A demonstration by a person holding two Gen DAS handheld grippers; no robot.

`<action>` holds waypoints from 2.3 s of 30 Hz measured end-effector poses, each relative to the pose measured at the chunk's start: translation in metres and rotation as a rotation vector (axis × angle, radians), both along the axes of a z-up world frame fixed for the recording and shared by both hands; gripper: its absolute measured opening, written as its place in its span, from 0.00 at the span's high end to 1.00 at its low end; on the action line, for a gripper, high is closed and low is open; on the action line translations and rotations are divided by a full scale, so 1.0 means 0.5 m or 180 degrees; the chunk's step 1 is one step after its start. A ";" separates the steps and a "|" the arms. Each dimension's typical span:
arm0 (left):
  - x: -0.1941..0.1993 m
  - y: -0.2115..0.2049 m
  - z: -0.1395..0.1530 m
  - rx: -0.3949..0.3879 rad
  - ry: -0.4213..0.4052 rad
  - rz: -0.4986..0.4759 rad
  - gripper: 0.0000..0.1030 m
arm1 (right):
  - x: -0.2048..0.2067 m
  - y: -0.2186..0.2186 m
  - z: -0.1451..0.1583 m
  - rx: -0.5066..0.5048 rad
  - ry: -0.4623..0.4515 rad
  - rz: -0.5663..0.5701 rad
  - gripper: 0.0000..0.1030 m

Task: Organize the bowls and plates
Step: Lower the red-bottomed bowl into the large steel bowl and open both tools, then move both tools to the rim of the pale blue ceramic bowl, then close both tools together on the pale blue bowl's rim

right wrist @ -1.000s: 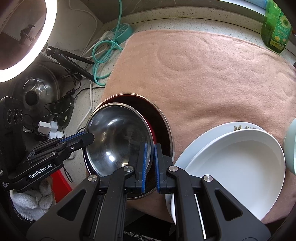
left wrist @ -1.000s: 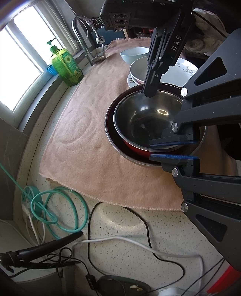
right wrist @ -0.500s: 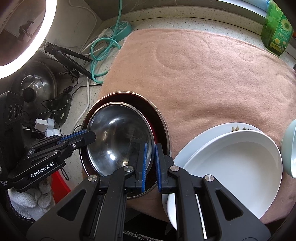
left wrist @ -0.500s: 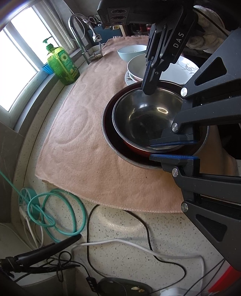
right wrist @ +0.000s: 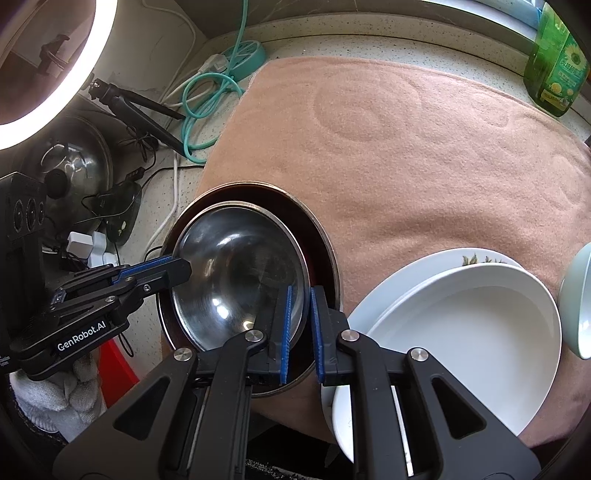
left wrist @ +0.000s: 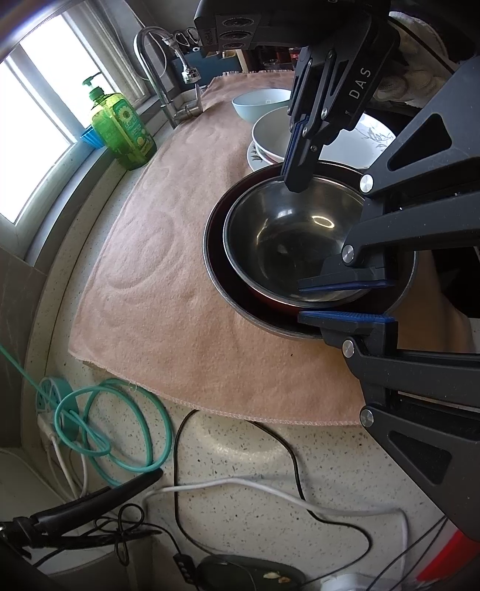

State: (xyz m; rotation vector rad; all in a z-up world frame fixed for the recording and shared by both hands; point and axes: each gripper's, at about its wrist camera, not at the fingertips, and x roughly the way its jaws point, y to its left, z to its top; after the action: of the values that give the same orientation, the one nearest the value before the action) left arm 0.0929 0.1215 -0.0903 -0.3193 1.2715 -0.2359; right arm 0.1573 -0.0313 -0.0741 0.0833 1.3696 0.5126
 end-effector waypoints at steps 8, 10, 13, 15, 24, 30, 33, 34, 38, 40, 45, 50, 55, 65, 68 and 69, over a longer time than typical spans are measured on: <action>0.003 0.006 0.018 -0.0035 -0.0047 0.0026 0.90 | -0.002 -0.002 0.016 0.0009 -0.0088 0.0005 0.80; 0.003 0.008 0.023 -0.0031 -0.0068 0.0020 0.90 | -0.004 -0.004 0.021 0.0015 -0.0111 0.0002 0.80; 0.001 0.011 0.032 -0.0065 -0.0101 0.0017 0.90 | -0.005 -0.009 0.033 0.0024 -0.0177 -0.0023 0.80; 0.000 0.012 0.041 -0.0060 -0.0148 0.0020 0.90 | -0.006 -0.014 0.043 0.0048 -0.0207 -0.0040 0.80; -0.010 -0.005 0.085 -0.0213 -0.0344 0.0028 0.90 | -0.021 -0.069 0.107 0.0150 -0.0469 -0.0170 0.80; -0.015 -0.057 0.109 -0.0280 -0.0456 -0.0049 0.90 | -0.031 -0.150 0.151 0.0170 -0.0656 -0.0304 0.65; -0.013 -0.090 0.118 -0.0297 -0.0501 -0.0095 0.90 | -0.031 -0.200 0.171 0.0192 -0.0725 -0.0365 0.62; -0.012 -0.102 0.120 -0.0300 -0.0517 -0.0091 0.90 | -0.029 -0.217 0.175 0.0195 -0.0736 -0.0391 0.62; -0.006 -0.157 0.122 -0.0315 -0.0529 -0.0140 0.90 | -0.026 -0.302 0.186 0.0195 -0.0765 -0.0513 0.62; -0.005 -0.191 0.121 -0.0280 -0.0555 -0.0180 0.90 | -0.023 -0.344 0.187 0.0183 -0.0798 -0.0582 0.60; 0.000 -0.279 0.114 -0.0292 -0.0574 -0.0282 0.89 | -0.020 -0.454 0.174 0.0186 -0.0816 -0.0760 0.53; 0.004 -0.376 0.105 -0.0270 -0.0622 -0.0371 0.90 | -0.020 -0.539 0.147 -0.0002 -0.0865 -0.0806 0.53; 0.011 -0.462 0.084 -0.0272 -0.0602 -0.0474 0.89 | -0.022 -0.620 0.116 0.0020 -0.0889 -0.0992 0.53; 0.018 -0.561 0.047 -0.0202 -0.0593 -0.0508 0.89 | -0.011 -0.682 0.080 -0.0157 -0.1067 -0.0937 0.51; 0.026 -0.579 0.032 -0.0184 -0.0528 -0.0512 0.90 | -0.003 -0.687 0.064 -0.0257 -0.1021 -0.0923 0.51; 0.028 -0.582 0.028 -0.0164 -0.0517 -0.0503 0.89 | 0.001 -0.691 0.058 -0.0254 -0.0975 -0.0940 0.51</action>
State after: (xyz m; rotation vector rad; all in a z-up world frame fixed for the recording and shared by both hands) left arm 0.1071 -0.1697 -0.0765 -0.2386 1.1321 -0.4218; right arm 0.1576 -0.3767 -0.0453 0.1339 1.0532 0.2115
